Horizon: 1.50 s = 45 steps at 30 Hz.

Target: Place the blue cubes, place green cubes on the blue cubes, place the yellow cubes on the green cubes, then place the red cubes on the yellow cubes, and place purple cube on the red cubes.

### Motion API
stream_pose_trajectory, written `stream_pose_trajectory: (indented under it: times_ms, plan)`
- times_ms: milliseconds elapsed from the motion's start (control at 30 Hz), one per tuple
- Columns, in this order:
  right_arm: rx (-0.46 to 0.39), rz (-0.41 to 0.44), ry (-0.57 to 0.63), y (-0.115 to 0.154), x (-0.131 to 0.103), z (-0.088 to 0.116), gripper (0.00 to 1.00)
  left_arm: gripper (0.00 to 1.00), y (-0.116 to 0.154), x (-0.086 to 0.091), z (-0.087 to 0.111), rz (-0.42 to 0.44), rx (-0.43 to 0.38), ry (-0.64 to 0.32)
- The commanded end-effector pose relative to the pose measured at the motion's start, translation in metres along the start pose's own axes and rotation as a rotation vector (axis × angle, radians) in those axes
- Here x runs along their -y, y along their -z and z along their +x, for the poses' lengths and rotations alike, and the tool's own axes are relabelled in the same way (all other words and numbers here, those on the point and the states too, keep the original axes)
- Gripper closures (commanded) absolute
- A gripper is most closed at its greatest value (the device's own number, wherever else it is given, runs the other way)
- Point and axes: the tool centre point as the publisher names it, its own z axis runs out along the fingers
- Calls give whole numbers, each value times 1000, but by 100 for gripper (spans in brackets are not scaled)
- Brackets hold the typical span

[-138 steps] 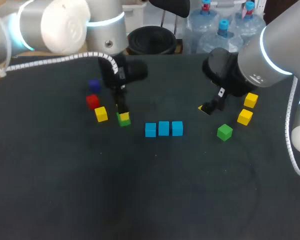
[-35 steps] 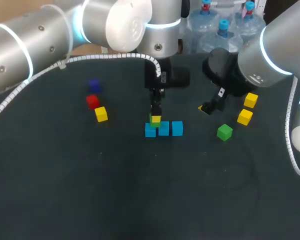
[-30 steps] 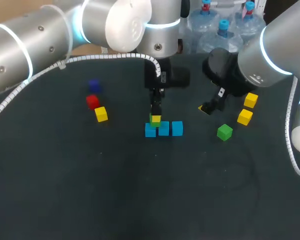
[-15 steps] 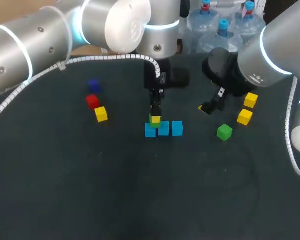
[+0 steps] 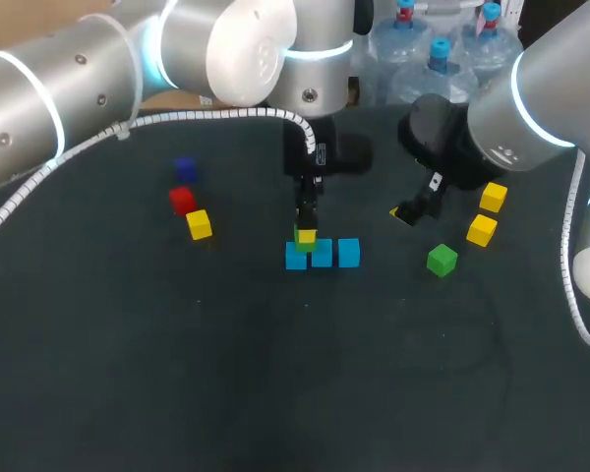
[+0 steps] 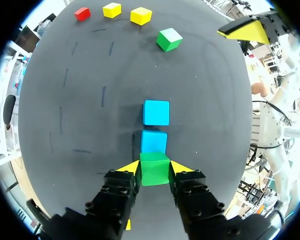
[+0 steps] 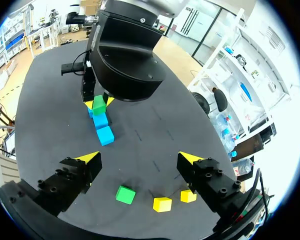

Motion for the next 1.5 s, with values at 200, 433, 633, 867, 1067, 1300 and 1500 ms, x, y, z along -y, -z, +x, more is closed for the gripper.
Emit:
stream_pose_trajectory:
  times_ms: [200,433,633,867,1067,1300,1500]
  plan:
    - [2,12,-2,1,-3,1,0,100,-1,-1,0,3,-1,0]
    - [2,12,-2,1,-3,1,0,100,-1,0,1,-1,3,5]
    - [2,12,-2,1,-3,1,0,100,-1,0,1,0,3,7]
    - [2,12,-2,1,-3,1,0,100,-3,0,1,5,3,3]
    - [2,12,-2,1,-3,1,0,78,-3,0,2,4,7,4]
    - [2,12,-2,1,-3,1,0,3,-2,0,2,4,12,4]
    - [2,12,-2,1,-3,1,0,0,-2,0,2,2,18,2]
